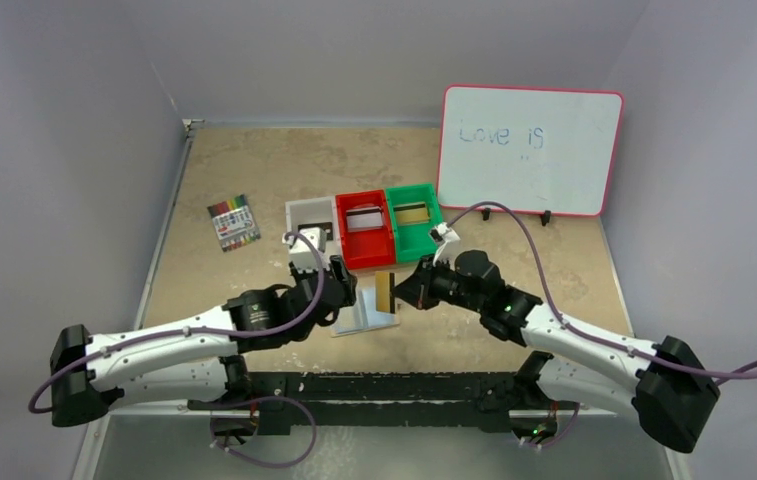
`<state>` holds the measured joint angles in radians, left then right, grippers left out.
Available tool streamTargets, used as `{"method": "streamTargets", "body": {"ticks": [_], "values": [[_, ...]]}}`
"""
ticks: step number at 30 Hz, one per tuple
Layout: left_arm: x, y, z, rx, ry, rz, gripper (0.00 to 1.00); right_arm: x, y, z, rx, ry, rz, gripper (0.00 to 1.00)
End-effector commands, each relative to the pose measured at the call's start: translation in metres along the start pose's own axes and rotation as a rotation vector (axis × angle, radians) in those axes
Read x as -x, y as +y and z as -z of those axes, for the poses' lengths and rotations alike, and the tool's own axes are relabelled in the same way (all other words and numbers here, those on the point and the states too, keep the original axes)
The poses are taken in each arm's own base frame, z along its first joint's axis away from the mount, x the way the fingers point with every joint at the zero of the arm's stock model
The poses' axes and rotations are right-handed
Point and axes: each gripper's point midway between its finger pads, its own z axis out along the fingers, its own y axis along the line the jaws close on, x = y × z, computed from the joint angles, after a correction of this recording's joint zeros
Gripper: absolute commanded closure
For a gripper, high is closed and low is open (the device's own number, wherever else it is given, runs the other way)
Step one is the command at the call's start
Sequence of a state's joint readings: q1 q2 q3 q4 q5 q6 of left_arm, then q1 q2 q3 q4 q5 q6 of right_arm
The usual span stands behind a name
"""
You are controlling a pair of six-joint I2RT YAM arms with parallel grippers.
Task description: Take the credit cards out of the card holder
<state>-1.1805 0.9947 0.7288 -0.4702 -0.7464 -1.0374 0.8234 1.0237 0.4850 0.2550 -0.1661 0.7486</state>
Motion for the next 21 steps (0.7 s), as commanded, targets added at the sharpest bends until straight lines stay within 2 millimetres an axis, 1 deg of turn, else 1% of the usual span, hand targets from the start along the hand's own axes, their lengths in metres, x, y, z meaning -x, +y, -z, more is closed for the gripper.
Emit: {"method": "streamTargets", "body": {"ticks": [1, 2, 5, 9, 12, 14, 17, 21], "values": [[0.035, -0.011, 0.014, -0.093, -0.106, -0.095, 0.48, 0.027, 0.022, 0.01, 0.127, -0.143, 0.209, 1.0], [0.038, -0.013, 0.017, -0.117, -0.108, -0.131, 0.47, 0.027, 0.029, 0.013, 0.17, -0.149, 0.25, 1.0], [0.041, -0.025, 0.029, -0.234, -0.1, -0.278, 0.48, 0.027, 0.04, 0.018, 0.235, -0.15, 0.358, 1.0], [0.034, -0.043, 0.048, -0.416, -0.062, -0.458, 0.48, 0.023, 0.048, 0.019, 0.284, -0.109, 0.478, 1.0], [0.033, -0.049, 0.055, -0.453, -0.024, -0.509, 0.44, 0.017, 0.054, 0.019, 0.331, -0.071, 0.52, 1.0], [0.033, -0.051, 0.056, -0.444, 0.006, -0.53, 0.44, 0.014, 0.057, 0.019, 0.352, -0.05, 0.529, 1.0], [0.031, -0.059, 0.058, -0.464, 0.036, -0.53, 0.44, 0.009, 0.061, 0.019, 0.386, -0.02, 0.532, 1.0], [0.019, -0.077, 0.07, -0.593, 0.082, -0.524, 0.43, 0.001, 0.069, 0.021, 0.457, 0.015, 0.554, 1.0]]}}
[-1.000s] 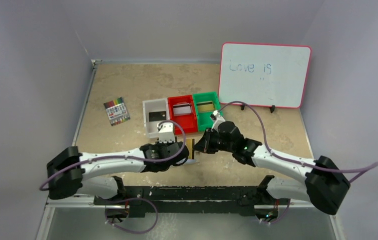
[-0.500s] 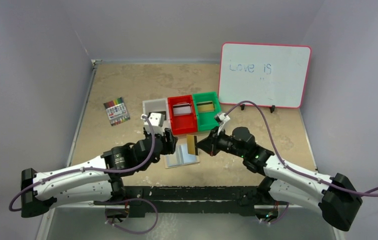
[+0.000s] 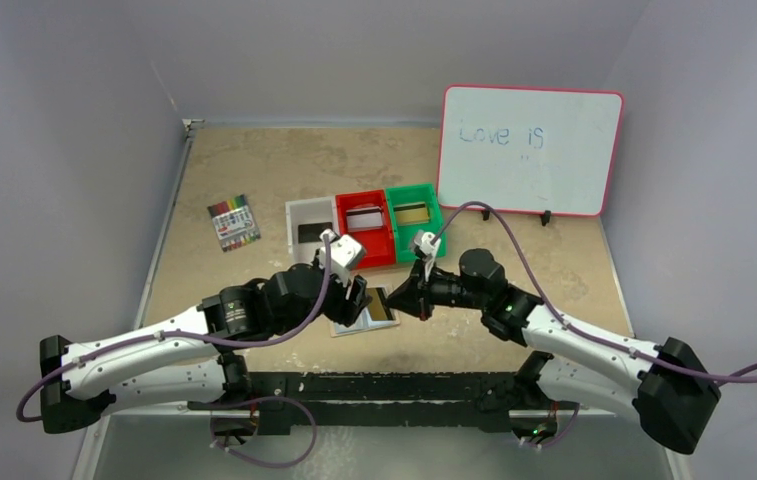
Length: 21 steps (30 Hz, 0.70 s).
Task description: Take the credit cards out of the card holder
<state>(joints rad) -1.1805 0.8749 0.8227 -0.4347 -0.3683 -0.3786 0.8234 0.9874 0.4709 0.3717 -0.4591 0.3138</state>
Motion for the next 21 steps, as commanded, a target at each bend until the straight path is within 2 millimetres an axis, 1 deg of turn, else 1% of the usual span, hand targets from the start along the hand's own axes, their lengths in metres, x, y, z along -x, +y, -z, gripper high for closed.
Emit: {"method": "streamTargets", "body": {"ticks": [1, 5, 8, 11, 15, 18, 21], "values": [[0.015, -0.033, 0.01, -0.181, -0.008, -0.021, 0.43, 0.023, 0.025, -0.001, 0.136, -0.034, 0.094, 1.0], [0.002, -0.04, 0.015, -0.244, 0.054, -0.062, 0.44, 0.027, 0.036, 0.003, 0.191, -0.041, 0.138, 1.0], [-0.002, -0.048, 0.019, -0.302, 0.081, -0.078, 0.45, 0.03, 0.043, 0.007, 0.231, -0.051, 0.163, 1.0], [0.0, -0.053, 0.022, -0.339, 0.087, -0.09, 0.49, 0.03, 0.052, 0.01, 0.276, -0.051, 0.182, 1.0], [0.002, -0.057, 0.02, -0.388, 0.096, -0.079, 0.54, 0.029, 0.061, 0.014, 0.33, -0.052, 0.206, 1.0], [0.001, -0.057, 0.017, -0.424, 0.121, -0.063, 0.57, 0.028, 0.063, 0.015, 0.344, -0.047, 0.211, 1.0], [-0.002, -0.062, 0.019, -0.477, 0.151, -0.052, 0.61, 0.03, 0.063, 0.016, 0.337, -0.051, 0.221, 1.0]]}}
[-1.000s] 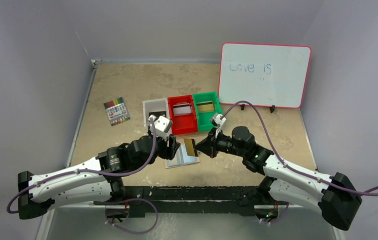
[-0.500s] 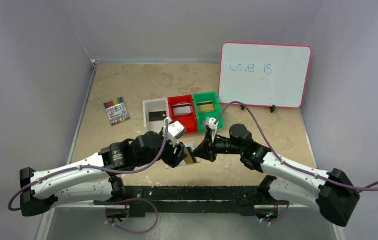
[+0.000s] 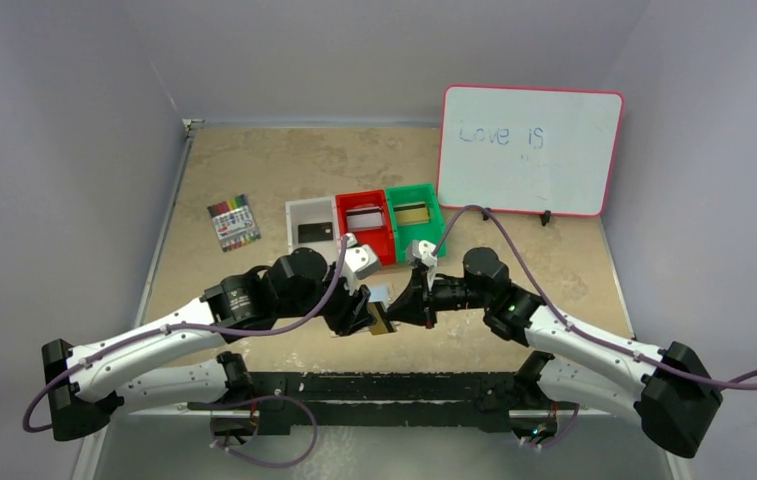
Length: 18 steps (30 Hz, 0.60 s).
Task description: Take the credit cards out of the card holder
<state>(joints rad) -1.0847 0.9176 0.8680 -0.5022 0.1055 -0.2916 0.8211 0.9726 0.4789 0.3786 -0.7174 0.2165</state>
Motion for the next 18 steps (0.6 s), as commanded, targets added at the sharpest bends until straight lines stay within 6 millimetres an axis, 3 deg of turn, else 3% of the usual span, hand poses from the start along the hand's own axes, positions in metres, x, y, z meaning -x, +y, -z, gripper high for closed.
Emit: {"method": "streamTargets", "body": {"ticks": [1, 6, 8, 13, 18], "values": [[0.018, -0.019, 0.004, -0.13, -0.021, -0.022, 0.62, 0.037, 0.019, 0.003, 0.077, -0.084, 0.124, 1.0], [0.017, -0.02, 0.005, -0.139, -0.021, -0.025, 0.71, 0.039, 0.022, 0.003, 0.094, -0.09, 0.133, 1.0], [0.02, -0.011, 0.009, -0.082, -0.022, -0.036, 0.74, 0.038, 0.024, 0.003, 0.104, -0.086, 0.127, 1.0], [0.042, 0.01, 0.035, 0.054, -0.079, -0.082, 0.59, 0.032, 0.02, 0.002, 0.092, -0.07, 0.094, 1.0], [0.041, 0.008, 0.029, 0.043, -0.052, -0.063, 0.51, 0.032, 0.022, 0.002, 0.103, -0.075, 0.089, 1.0]]}}
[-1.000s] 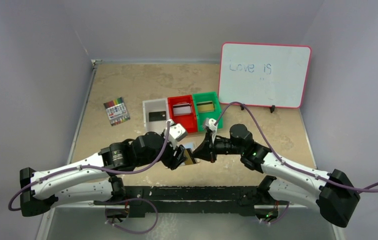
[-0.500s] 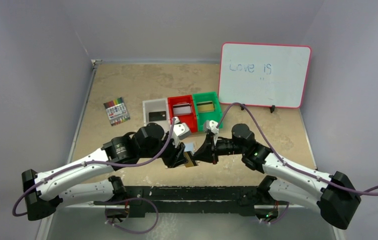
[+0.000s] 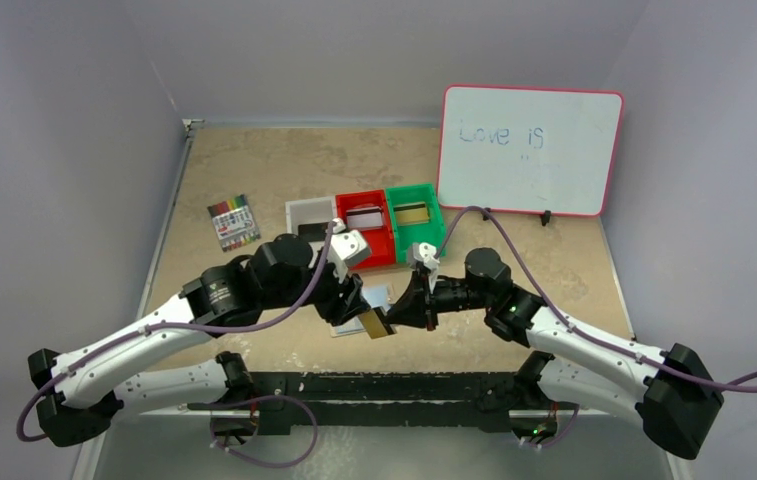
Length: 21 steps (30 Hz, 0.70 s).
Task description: Take the credit cards out of the card holder
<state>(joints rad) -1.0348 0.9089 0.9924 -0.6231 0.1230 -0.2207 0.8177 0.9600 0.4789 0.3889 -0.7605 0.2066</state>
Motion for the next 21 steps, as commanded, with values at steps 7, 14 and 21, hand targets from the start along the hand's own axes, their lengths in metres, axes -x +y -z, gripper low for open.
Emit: {"method": "streamTargets", "body": {"ticks": [7, 14, 21], "values": [[0.005, -0.014, -0.012, -0.088, 0.011, -0.002, 0.5, 0.033, 0.016, 0.0, 0.067, -0.08, 0.07, 1.0], [-0.005, -0.019, -0.016, -0.123, 0.05, -0.007, 0.61, 0.031, 0.021, 0.001, 0.088, -0.082, 0.077, 1.0], [-0.012, -0.02, -0.02, -0.136, 0.079, 0.001, 0.74, 0.034, 0.027, 0.003, 0.12, -0.089, 0.127, 1.0]]}}
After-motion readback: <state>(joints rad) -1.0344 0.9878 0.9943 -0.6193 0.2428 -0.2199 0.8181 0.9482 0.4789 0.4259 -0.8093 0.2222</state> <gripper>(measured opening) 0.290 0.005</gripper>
